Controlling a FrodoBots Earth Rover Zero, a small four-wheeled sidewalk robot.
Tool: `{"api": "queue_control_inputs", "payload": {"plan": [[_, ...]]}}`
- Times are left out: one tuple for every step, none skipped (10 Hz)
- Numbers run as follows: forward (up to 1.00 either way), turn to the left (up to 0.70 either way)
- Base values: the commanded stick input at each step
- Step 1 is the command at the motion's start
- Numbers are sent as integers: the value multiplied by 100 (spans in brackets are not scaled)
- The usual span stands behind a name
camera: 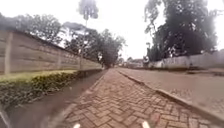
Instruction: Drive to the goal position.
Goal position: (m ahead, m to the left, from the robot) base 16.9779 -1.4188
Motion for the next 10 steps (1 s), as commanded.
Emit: {"api": "queue_control_inputs", "payload": {"plan": [[70,9],[70,5],[70,1],[70,0],[70,0],[70,0],[70,0],[70,0],[70,3],[70,5]]}}
